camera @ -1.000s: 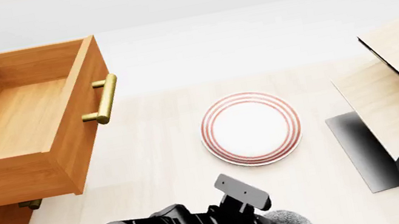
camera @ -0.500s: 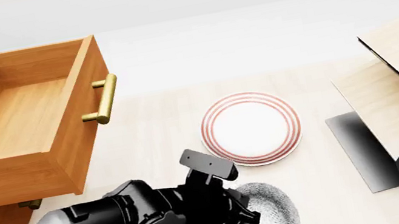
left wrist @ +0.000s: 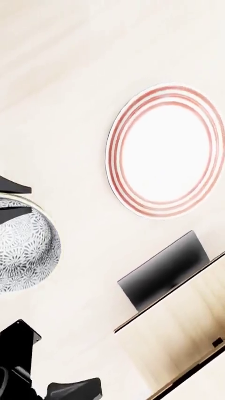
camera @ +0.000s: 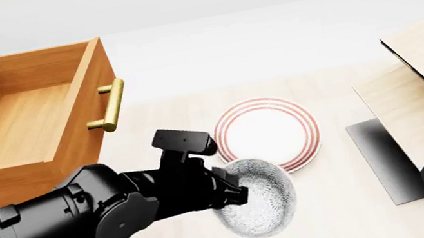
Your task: Open the top drawer of the cabinet and put the bowl in it.
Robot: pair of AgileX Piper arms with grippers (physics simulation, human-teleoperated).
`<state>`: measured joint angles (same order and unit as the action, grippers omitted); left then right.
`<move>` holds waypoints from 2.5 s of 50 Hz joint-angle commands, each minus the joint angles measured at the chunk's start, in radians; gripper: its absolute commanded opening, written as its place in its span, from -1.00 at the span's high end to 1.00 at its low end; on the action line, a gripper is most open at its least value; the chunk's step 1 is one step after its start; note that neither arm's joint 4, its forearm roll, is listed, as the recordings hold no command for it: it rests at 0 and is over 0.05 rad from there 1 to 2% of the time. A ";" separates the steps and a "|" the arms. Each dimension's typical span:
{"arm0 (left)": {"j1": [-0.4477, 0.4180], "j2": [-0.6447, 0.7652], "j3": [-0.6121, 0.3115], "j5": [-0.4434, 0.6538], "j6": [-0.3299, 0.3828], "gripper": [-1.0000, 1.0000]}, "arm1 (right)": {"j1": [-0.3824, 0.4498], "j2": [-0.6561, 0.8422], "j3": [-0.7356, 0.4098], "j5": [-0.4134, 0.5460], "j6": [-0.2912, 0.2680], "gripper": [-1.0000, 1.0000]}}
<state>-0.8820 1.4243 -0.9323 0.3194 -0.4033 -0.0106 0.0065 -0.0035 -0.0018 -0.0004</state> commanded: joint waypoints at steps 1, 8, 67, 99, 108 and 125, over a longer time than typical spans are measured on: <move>0.031 -0.041 -0.036 0.038 -0.009 1.00 | 0.000 0.000 0.000 0.000 0.000 -1.00; 0.064 -0.040 -0.104 0.117 0.010 1.00 | 0.000 0.000 0.000 0.000 0.000 -1.00; 0.218 0.033 -0.585 0.523 -0.039 1.00 | 0.000 -0.001 0.000 0.000 0.000 -1.00; 0.328 0.061 -0.801 0.653 -0.057 1.00 | 0.000 -0.001 0.000 0.000 0.000 -1.00; 0.375 0.069 -0.864 0.688 -0.056 1.00 | 0.000 -0.001 0.000 0.000 0.000 -1.00; 0.495 0.016 -0.843 0.690 -0.089 1.00 | 0.000 0.000 0.000 0.000 0.000 -1.00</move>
<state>-0.4541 1.4695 -1.7943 1.0216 -0.4790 -0.0107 0.0065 -0.0035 -0.0017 -0.0005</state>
